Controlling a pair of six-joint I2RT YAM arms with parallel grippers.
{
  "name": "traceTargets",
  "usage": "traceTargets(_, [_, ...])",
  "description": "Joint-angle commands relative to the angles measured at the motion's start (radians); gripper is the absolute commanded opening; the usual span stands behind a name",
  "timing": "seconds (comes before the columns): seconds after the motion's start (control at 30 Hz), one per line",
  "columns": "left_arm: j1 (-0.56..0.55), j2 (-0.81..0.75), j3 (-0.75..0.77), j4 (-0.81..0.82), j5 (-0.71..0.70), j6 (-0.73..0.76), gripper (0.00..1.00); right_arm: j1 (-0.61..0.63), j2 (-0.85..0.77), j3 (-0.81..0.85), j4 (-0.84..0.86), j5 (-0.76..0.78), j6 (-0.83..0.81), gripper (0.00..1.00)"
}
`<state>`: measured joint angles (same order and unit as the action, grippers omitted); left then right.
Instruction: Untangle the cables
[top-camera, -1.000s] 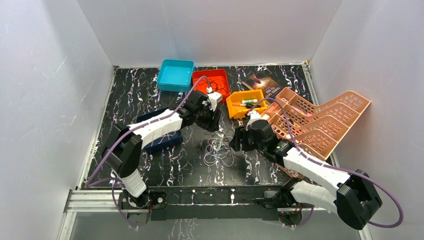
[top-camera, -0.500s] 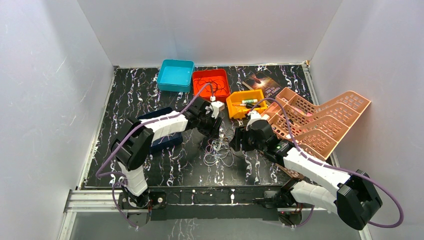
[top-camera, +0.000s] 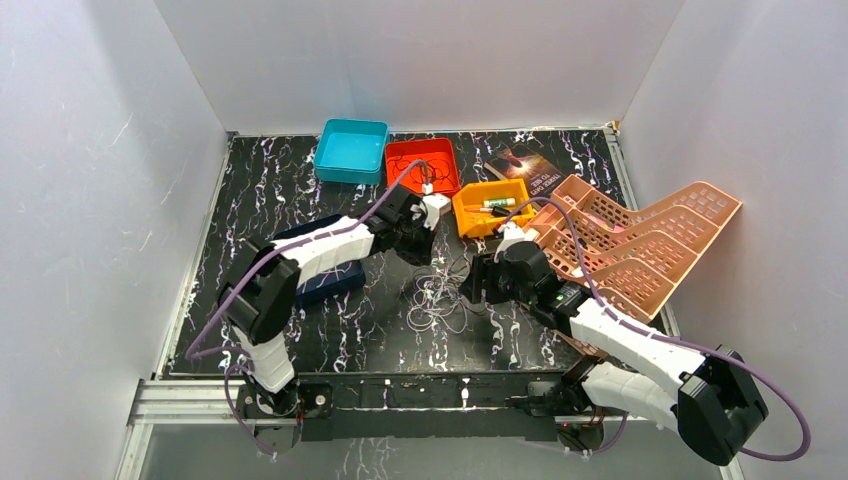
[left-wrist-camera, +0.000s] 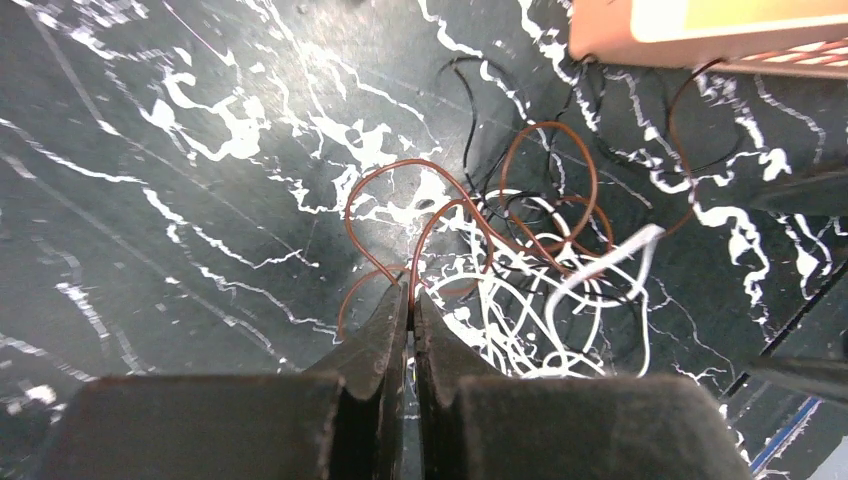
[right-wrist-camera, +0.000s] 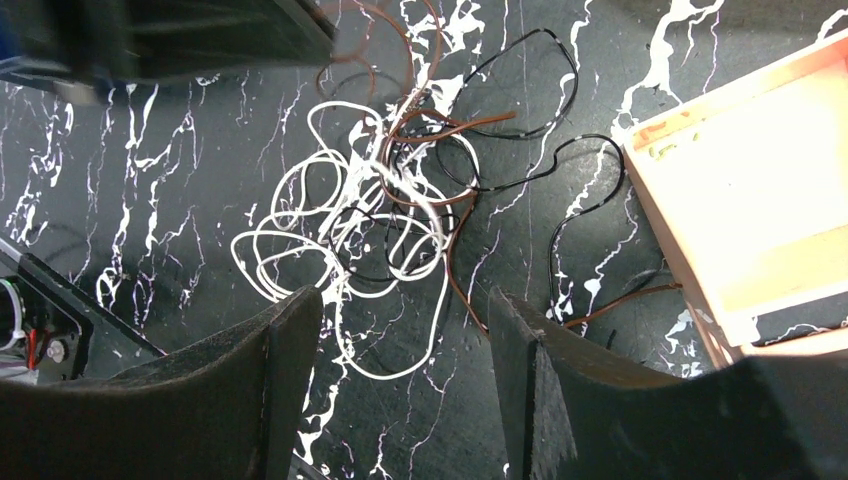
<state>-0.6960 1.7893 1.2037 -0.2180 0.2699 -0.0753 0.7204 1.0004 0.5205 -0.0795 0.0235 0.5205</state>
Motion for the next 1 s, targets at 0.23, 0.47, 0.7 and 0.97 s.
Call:
traceTargets(0.23, [-0.004, -0.195, 0.029, -0.119, -0.101, 0.049, 0.00, 0.003, 0.002, -0.005, 0.045, -0.012, 0.006, 0.70])
traceTargets(0.47, [-0.004, -0.269, 0.037, -0.162, -0.129, 0.055, 0.00, 0.003, -0.003, -0.009, 0.064, -0.023, 0.003, 0.71])
traceTargets(0.7, [-0.003, -0.383, 0.101, -0.213, -0.213, 0.044, 0.00, 0.003, -0.061, -0.017, 0.242, -0.089, -0.040, 0.78])
traceTargets(0.97, [-0.002, -0.463, 0.255, -0.253, -0.244, 0.043, 0.00, 0.002, -0.048, 0.080, 0.329, -0.045, -0.222, 0.82])
